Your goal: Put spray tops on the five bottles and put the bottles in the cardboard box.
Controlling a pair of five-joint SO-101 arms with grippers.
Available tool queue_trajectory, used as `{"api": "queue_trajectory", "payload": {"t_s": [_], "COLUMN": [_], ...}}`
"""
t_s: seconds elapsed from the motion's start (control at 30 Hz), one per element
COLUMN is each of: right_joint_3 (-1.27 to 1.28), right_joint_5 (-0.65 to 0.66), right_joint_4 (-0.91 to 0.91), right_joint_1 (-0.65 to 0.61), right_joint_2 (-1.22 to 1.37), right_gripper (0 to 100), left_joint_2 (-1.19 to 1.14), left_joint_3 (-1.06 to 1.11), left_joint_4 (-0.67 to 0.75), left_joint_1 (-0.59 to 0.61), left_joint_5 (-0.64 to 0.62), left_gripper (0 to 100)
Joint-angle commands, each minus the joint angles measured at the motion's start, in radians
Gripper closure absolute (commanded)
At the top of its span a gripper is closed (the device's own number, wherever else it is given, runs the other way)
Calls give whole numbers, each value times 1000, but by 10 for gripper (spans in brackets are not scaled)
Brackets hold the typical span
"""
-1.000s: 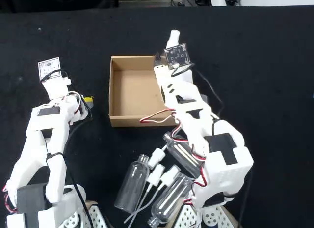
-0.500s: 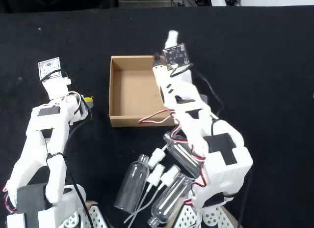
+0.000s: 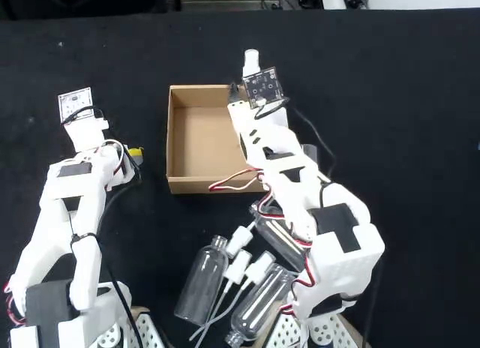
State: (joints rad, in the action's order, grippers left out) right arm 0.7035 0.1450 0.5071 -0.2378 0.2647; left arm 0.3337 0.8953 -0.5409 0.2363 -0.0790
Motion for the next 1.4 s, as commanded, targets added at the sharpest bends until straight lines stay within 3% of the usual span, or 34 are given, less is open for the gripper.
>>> {"api": "queue_trajectory", "payload": {"t_s": [0.0,0.43,0.67,0.9,1.37], "right_joint_3": [-7,-7,-5,-5,21], "right_joint_5": [8,8,8,8,8], "right_joint_4": [2,2,-2,-2,-32], "right_joint_1": [-17,-18,-20,-15,-15], "right_joint_2": [-7,-10,-12,-15,-99], "right_gripper": [762,757,609,665,668], "left_joint_2": [34,34,34,34,34], "left_joint_3": [-16,-16,-16,-16,-16], "left_joint_4": [20,20,20,20,20], "left_joint_1": [13,13,13,13,12], "left_joint_5": [3,3,3,3,3], "left_gripper": [730,730,730,730,730]}}
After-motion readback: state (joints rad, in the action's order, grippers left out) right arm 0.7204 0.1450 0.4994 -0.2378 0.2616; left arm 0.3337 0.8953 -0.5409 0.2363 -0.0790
